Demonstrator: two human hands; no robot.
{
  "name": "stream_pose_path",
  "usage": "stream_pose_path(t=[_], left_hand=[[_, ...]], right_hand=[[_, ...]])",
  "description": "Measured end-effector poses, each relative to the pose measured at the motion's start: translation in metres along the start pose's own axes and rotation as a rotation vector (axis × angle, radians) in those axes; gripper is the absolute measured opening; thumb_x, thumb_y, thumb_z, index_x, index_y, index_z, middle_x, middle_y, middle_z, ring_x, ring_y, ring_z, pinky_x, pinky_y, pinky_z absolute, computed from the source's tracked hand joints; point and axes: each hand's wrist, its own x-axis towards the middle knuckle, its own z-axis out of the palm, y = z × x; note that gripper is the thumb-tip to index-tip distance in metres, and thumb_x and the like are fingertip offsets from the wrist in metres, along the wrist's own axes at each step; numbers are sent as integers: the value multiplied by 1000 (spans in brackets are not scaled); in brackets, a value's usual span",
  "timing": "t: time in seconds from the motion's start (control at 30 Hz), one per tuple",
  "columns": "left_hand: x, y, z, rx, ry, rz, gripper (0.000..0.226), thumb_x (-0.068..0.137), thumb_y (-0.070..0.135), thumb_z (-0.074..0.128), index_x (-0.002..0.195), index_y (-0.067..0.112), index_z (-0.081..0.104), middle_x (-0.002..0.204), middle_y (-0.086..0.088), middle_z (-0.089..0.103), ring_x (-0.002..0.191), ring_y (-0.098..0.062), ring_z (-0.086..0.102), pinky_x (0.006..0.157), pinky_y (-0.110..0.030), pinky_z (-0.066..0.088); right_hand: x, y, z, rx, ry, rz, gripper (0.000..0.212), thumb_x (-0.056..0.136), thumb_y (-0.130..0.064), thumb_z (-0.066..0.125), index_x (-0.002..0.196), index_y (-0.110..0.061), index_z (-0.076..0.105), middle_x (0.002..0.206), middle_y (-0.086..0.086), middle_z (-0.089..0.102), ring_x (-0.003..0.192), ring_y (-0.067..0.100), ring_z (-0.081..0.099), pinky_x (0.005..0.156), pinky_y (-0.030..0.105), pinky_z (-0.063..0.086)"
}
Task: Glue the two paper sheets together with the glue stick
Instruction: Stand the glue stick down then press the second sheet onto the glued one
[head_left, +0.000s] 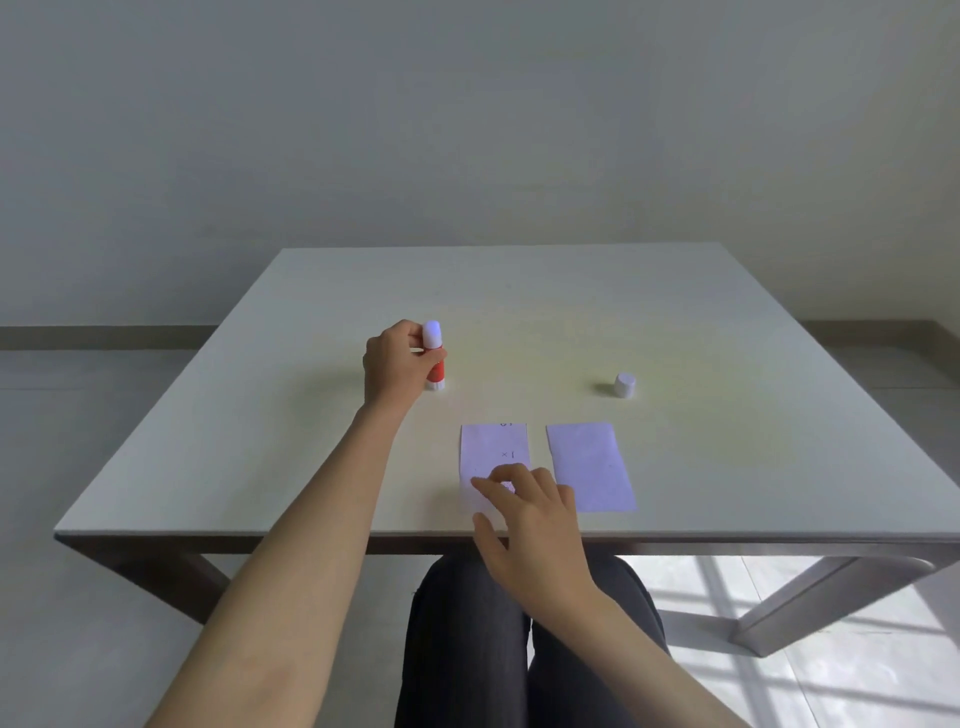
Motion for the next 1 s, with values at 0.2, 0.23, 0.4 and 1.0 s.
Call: stream_pose_path(t=[0.2,0.23,0.4,1.0], left_hand=[[-4,-8,-1,-25,-18,9,14,71,23,69,82,15,67,87,0,76,91,-18,68,70,-24,43],[-4,-11,0,-28,-38,9,18,71,25,69,86,16,67,92,-1,76,97,-18,67,73,-23,43],[-17,-10,-4,-55,-10,15,91,73,39,75,146,16,27,153,-2,34,140,-17,30,106,-24,25],[-126,39,12,-892,-352,-444,4,84,15,66,84,13,70,77,0,77,73,-14,74,57,-19,54]], right_hand=[[-3,-1,9,-371,-64,-62,57,59,-68,66,89,-19,72,96,-6,71,92,23,67,81,36,52],[-4,0,10,-394,-52,-79,51,56,-65,70,82,-21,71,93,-7,71,92,22,67,84,36,50],[-5,7,14,-388,105,-255,17,54,-14,77,56,-21,61,65,-9,64,81,23,69,82,35,33],[22,52,-64,1465,312,631,9,89,2,55,81,-3,58,57,5,67,56,22,69,58,23,57]])
